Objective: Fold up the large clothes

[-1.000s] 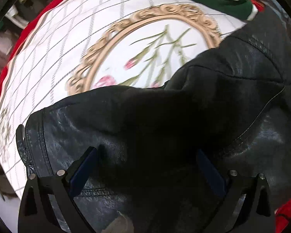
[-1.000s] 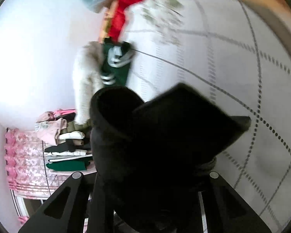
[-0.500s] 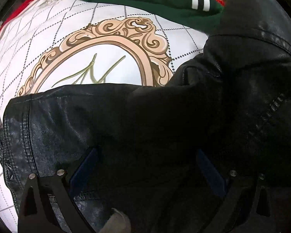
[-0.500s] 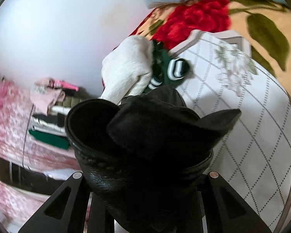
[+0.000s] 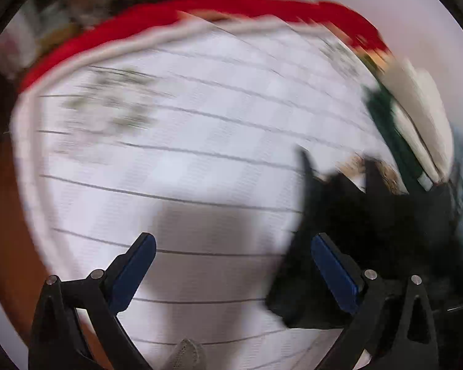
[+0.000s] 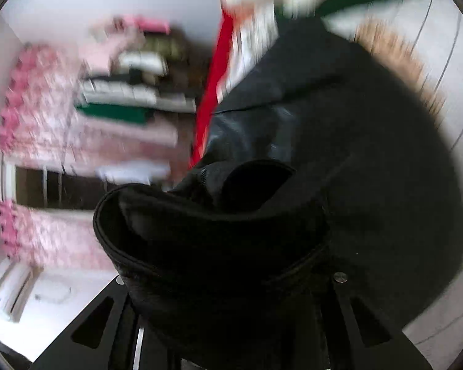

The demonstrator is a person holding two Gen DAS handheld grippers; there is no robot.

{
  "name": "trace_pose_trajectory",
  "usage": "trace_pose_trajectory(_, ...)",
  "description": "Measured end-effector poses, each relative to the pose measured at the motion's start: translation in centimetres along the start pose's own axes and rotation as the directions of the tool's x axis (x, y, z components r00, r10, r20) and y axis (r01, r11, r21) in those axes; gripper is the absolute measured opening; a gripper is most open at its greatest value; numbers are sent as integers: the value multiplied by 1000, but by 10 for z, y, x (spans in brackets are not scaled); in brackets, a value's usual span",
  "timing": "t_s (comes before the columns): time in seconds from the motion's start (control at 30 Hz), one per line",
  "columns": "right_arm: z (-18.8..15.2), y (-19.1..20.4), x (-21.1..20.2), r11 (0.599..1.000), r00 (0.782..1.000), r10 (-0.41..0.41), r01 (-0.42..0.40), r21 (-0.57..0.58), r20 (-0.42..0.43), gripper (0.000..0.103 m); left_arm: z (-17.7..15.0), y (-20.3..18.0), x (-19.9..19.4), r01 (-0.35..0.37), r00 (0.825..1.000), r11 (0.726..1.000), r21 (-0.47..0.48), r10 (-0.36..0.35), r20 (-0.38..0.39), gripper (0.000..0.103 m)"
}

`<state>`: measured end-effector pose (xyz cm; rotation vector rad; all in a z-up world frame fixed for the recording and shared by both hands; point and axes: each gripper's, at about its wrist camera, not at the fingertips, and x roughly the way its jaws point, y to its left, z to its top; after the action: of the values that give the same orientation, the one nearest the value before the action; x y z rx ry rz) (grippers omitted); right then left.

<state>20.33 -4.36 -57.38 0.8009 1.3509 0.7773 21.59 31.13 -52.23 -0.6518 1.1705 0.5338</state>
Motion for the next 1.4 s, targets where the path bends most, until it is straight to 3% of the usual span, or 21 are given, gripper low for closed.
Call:
trace_pose_trajectory(0.13,-25,-32,78,993,979,-72,88,77,-189,25,-8,42,-28,-65,995,996,-54,69,70,102)
trace_pose_trajectory(0.23,-27,-32,90,990,967,-92,115,85,-237,29,-9,63,-51,-59,991,995,-87,69,116,102)
trace_pose_trajectory(0.33,-23,-14,74,998,969,37,-21,67,-245,70,-8,52,-61,-34,988,996,-77,45,146,102)
trace_pose_trajectory(0.37,-22,-8,66,997,966,67,-54,59,-250,91,-9,45,-65,-17,988,998,-68,27,150,102)
trace_pose_trajectory(0.43,-21,3,46,995,959,98,-91,40,-267,99,-9,37,-72,14,989,999,-52,-6,151,102)
trace_pose_trajectory(0.53,-16,10,11,997,961,77,-73,27,-265,99,-14,19,-87,32,986,999,-4,-31,161,102)
trace_pose_trajectory(0.63,5,-2,-34,998,985,-56,59,15,-162,99,-18,-7,-77,11,989,998,64,-20,147,102)
trace_pose_trajectory(0.67,10,-8,-43,995,986,-95,99,21,-136,94,-21,-16,-68,-4,990,996,89,-9,141,102)
trace_pose_trajectory(0.7,16,-15,-48,992,985,-121,125,31,-120,86,-23,-23,-61,-18,991,994,106,4,136,102)
trace_pose_trajectory(0.73,23,-24,-52,986,982,-153,159,51,-109,62,-24,-29,-55,-30,991,992,121,14,133,102)
trace_pose_trajectory(0.77,31,-35,-48,980,979,-174,183,74,-107,48,-27,-37,-45,-42,991,989,140,23,130,102)
trace_pose_trajectory(0.9,58,-81,-5,966,972,-182,205,157,-148,43,-34,-61,-12,-60,996,979,195,44,83,102)
trace_pose_trajectory(1.0,69,-105,36,947,948,-254,284,151,-192,35,-40,-72,-1,-86,995,968,235,70,74,102)
trace_pose_trajectory(1.17,77,-90,26,946,921,-278,312,91,-272,37,-43,-89,9,-101,995,960,261,92,46,102)
trace_pose_trajectory(1.3,78,-65,-21,958,943,-266,281,53,-199,38,-31,-114,24,-115,992,948,298,93,87,102)
trace_pose_trajectory(1.4,88,-65,-34,973,970,-203,215,85,-135,38,-16,-131,65,-221,975,908,357,191,116,103)
